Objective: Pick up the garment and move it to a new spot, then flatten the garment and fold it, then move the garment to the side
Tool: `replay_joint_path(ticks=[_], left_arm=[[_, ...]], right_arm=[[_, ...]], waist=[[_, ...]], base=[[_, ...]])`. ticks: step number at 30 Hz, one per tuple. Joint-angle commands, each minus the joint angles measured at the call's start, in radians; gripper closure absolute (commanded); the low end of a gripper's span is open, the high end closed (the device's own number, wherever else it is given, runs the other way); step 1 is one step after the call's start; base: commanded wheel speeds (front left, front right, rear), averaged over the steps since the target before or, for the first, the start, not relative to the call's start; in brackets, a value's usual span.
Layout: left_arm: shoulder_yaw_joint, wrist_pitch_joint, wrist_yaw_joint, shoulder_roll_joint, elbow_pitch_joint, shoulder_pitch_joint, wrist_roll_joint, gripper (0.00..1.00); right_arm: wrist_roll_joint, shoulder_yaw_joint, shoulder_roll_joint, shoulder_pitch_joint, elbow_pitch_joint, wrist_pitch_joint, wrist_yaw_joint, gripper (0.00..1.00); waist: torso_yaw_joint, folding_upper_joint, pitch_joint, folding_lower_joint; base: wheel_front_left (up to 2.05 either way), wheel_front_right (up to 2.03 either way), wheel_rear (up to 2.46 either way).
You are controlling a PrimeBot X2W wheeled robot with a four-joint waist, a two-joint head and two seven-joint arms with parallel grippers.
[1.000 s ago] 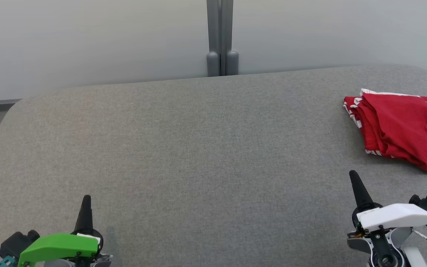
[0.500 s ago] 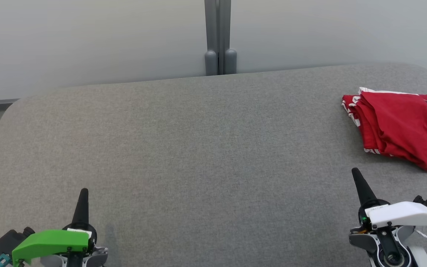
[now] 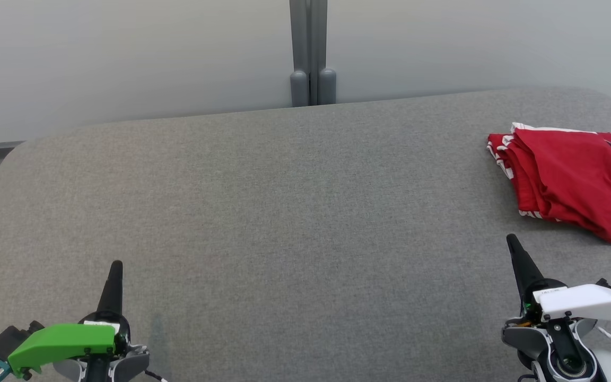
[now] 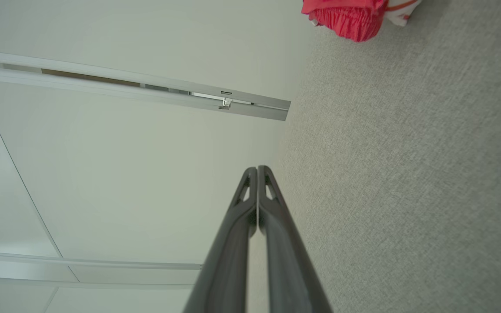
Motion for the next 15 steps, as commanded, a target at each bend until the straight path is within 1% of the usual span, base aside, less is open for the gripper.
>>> replay_joint_path(ticks=[1,15], left_arm=[[0.009,0.008,-0.009,0.001,-0.008,-0.02,-0.023,1.0],[0.028,0.037,-0.024,-0.001,-0.013,-0.035,-0.12,1.0]], right_arm=[[0.025,-0.005,-0.005,-0.014,-0.009,0.007,0.001,1.0],[0.135,-0.019,-0.005,-0.022,-0.011,0.034,0.0,1.0]], waist=[[-0.001,-0.0001,0.001,0.0],[-0.007,-0.0001,0.005,0.0]], base=[[0.0,0.0,0.0],[0.0,0.0,0.0]])
